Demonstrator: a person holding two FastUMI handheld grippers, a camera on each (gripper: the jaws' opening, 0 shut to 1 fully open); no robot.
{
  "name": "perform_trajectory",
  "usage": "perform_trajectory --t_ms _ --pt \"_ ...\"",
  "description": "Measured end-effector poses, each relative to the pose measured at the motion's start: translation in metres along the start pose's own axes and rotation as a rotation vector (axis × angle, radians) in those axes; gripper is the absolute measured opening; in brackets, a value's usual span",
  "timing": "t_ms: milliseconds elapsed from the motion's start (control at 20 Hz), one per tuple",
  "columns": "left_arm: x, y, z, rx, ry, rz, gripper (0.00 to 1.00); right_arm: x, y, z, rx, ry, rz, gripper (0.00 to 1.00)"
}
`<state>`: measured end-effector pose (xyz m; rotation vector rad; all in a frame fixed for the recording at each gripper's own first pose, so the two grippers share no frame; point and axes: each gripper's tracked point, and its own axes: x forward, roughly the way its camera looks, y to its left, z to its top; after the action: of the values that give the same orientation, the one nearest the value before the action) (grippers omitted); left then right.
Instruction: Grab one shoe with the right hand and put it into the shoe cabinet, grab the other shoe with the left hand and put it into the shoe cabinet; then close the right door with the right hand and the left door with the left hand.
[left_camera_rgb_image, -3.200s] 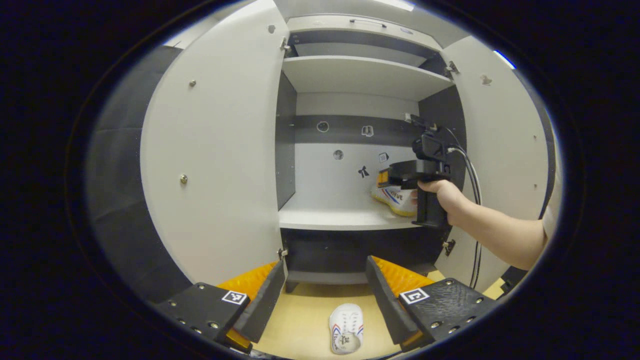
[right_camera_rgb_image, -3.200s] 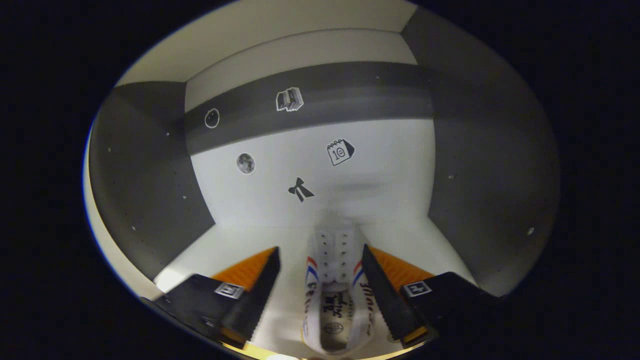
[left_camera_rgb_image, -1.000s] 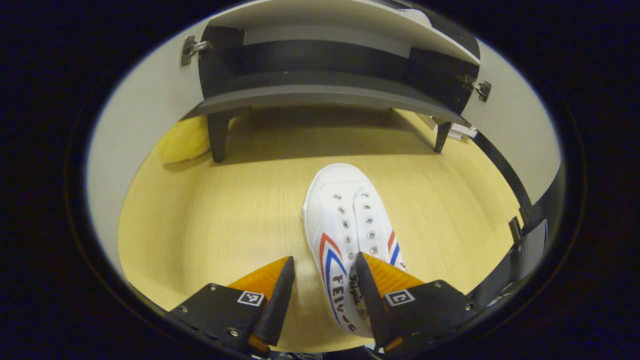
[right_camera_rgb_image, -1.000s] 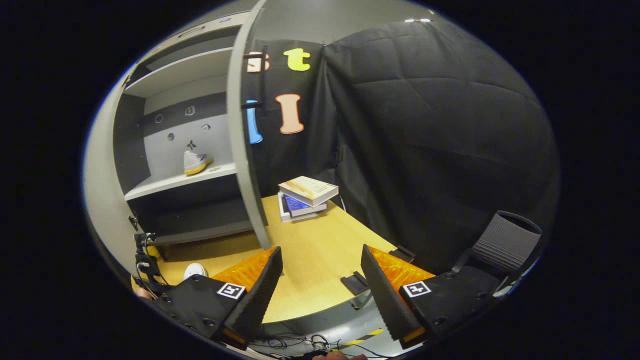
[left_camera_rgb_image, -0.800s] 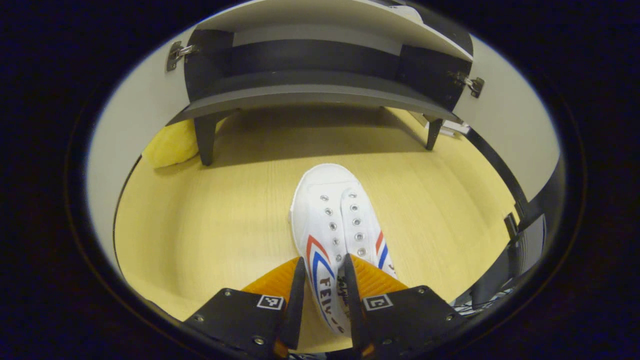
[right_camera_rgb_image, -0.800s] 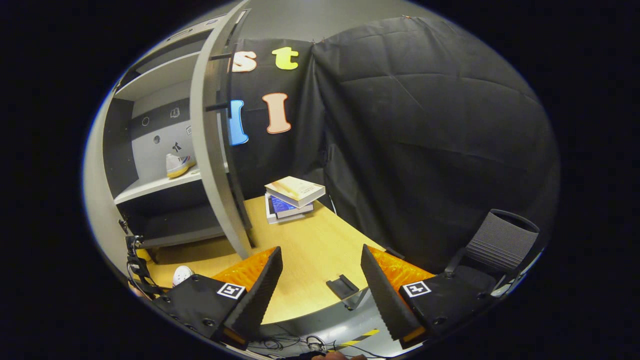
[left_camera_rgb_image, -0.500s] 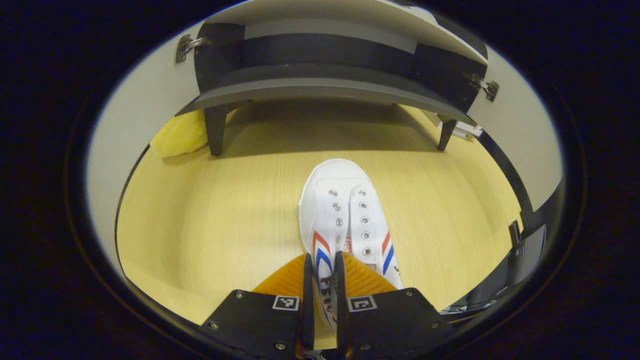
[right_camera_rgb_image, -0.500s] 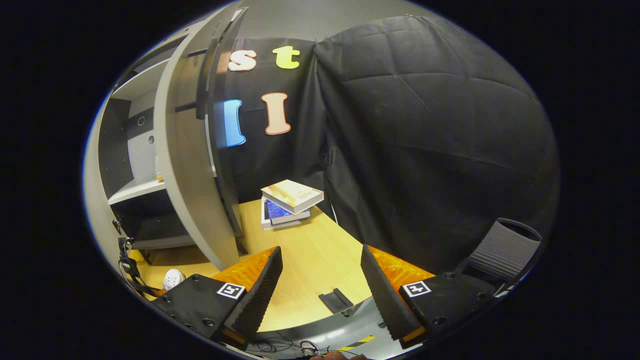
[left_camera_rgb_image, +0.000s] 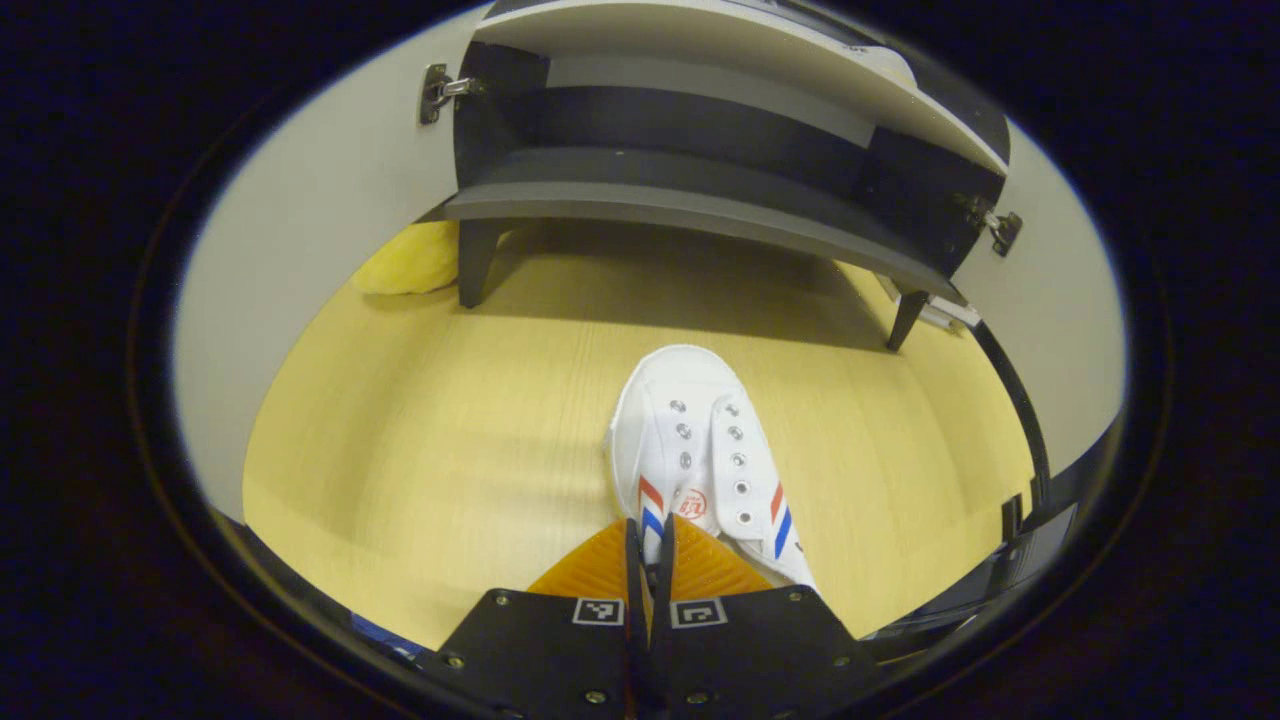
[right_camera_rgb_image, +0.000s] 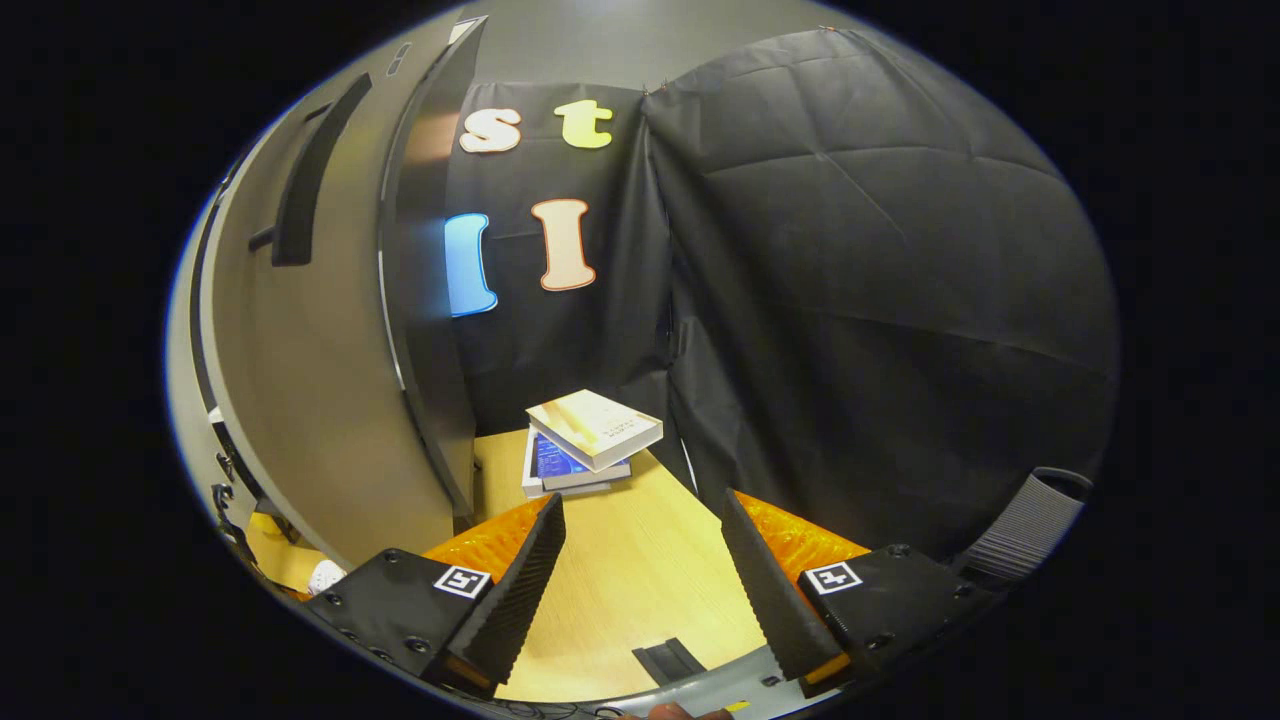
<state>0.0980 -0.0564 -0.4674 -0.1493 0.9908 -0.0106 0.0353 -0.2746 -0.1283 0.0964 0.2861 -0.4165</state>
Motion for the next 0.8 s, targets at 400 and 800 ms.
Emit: perform_trajectory --t_ms 400,800 --pt "-0.029 0.009 0.027 0.026 -0.177 -0.015 0.02 0.024 -0.006 0.013 0.018 -0.015 -0.002 0.98" --pt "-0.03 0.011 0.028 0.077 -0.417 -0.079 0.01 0.038 -0.01 0.013 0.033 -0.015 -0.017 0.98"
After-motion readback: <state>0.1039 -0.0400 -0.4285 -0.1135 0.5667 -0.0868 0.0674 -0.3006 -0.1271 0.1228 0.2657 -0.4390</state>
